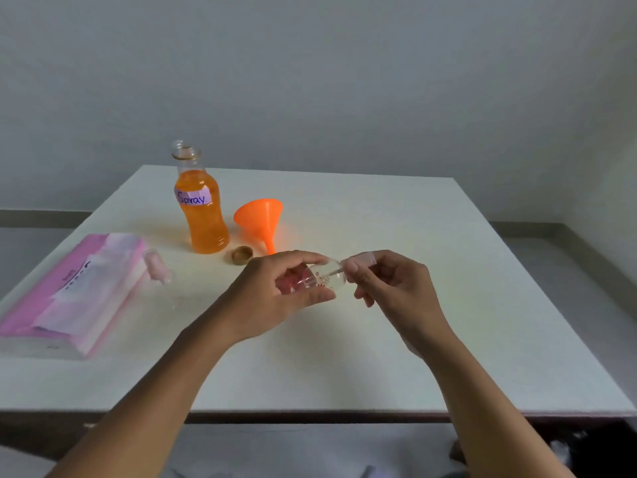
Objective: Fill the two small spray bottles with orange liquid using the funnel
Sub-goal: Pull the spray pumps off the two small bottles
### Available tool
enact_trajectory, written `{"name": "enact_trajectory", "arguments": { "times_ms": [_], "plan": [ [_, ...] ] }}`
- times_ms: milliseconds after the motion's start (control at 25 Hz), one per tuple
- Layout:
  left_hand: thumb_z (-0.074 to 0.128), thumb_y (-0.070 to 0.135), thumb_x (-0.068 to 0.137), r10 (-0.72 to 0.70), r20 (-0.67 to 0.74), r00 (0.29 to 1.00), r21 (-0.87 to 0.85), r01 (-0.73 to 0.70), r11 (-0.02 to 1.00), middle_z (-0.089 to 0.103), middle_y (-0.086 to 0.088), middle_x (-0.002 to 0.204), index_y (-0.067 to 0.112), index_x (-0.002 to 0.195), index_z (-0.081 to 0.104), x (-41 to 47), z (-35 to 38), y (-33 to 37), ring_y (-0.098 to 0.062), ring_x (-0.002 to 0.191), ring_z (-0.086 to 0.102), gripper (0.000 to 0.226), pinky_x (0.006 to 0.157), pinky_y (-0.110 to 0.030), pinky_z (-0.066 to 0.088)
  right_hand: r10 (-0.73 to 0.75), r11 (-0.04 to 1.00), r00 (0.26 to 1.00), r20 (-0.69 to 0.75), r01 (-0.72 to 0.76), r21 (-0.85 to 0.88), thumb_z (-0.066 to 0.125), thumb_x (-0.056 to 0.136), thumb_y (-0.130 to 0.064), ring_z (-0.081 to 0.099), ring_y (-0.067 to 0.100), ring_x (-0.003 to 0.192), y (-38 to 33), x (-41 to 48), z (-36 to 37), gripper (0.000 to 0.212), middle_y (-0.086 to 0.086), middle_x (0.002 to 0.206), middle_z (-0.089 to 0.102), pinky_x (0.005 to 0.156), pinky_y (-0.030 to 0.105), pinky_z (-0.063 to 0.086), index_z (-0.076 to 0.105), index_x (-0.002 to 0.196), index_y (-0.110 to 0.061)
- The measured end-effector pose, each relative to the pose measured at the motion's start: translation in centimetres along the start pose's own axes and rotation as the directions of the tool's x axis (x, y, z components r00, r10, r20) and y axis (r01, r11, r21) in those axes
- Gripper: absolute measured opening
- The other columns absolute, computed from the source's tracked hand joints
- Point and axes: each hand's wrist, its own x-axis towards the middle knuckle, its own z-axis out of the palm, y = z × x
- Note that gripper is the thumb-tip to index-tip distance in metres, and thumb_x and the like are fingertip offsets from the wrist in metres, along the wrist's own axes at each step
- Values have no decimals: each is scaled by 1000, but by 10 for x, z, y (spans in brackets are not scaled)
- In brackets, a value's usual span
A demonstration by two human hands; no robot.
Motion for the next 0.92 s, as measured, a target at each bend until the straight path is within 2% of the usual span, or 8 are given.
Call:
{"name": "enact_trajectory", "arguments": {
  "times_ms": [120, 280, 480, 600, 720, 800, 880, 920],
  "plan": [
    [83, 45, 68, -37, 3, 999, -106, 37, 994, 72, 3, 95, 34, 104, 69, 3, 15, -6, -13, 92, 68, 40, 84, -26, 56, 27, 999, 998, 65, -24, -40, 79, 78, -44, 60, 17, 59, 12, 2, -14, 38, 6, 78, 74, 60, 33, 49, 77, 87, -7],
    [78, 39, 76, -68, 98, 993, -147, 82, 986, 75, 2, 96, 26, 105, 73, 18, 21, -14, -13, 93, 70, 32, 87, -32, 57, 4, 990, 995, 99, 9, -137, 79, 88, -26, 61, 16, 60, 27, 9, -24, 14, -1, 70, 71, 62, 28, 52, 79, 90, -12],
    [62, 38, 87, -116, 181, 977, -273, 163, 948, 75, -9, 88, 17, 103, 74, 21, 15, -19, -19, 69, 63, 30, 61, -33, 48, -119, 991, 969, 218, 129, -31, 79, 86, -6, 72, 22, 91, 27, 22, -21, 23, 7, 99, 74, 85, 38, 60, 75, 108, -14],
    [67, 34, 84, -116, 157, 981, -305, 160, 939, 76, -5, 95, 18, 109, 71, 20, 14, -23, -11, 79, 69, 30, 70, -25, 54, 29, 998, 976, 217, -16, -60, 86, 77, -34, 74, 21, 95, 19, 27, -23, 61, -2, 116, 72, 81, 36, 63, 64, 134, -28],
    [77, 41, 78, -119, 125, 985, -291, 151, 945, 75, 0, 105, 24, 111, 70, 18, 18, -30, -15, 101, 70, 38, 88, -34, 56, 168, 972, 980, 110, -146, -186, 71, 81, -60, 71, 23, 64, 19, 30, -19, 52, 6, 89, 77, 54, 38, 53, 79, 106, -14],
    [77, 41, 77, -113, 111, 987, -227, 135, 964, 74, 6, 105, 28, 111, 70, 17, 18, -31, -9, 104, 68, 38, 92, -29, 54, 133, 974, 983, 127, -106, -200, 75, 87, -46, 70, 30, 64, 23, 28, -19, 37, 11, 82, 77, 56, 38, 54, 81, 91, -10],
    [76, 41, 77, -118, 94, 989, -193, 134, 972, 74, 11, 103, 28, 111, 70, 16, 19, -30, -3, 103, 67, 37, 91, -22, 53, 65, 993, 977, 204, -44, -108, 81, 87, -23, 75, 32, 85, 24, 23, -24, 19, 11, 102, 76, 70, 43, 63, 79, 104, -15],
    [75, 42, 76, -118, 86, 989, -173, 131, 976, 74, 12, 103, 29, 111, 69, 15, 19, -30, -2, 103, 66, 38, 88, -19, 52, 65, 997, 967, 247, -52, -61, 82, 85, -20, 75, 30, 92, 22, 22, -26, 30, 7, 113, 74, 74, 44, 64, 76, 114, -20]
  ]
}}
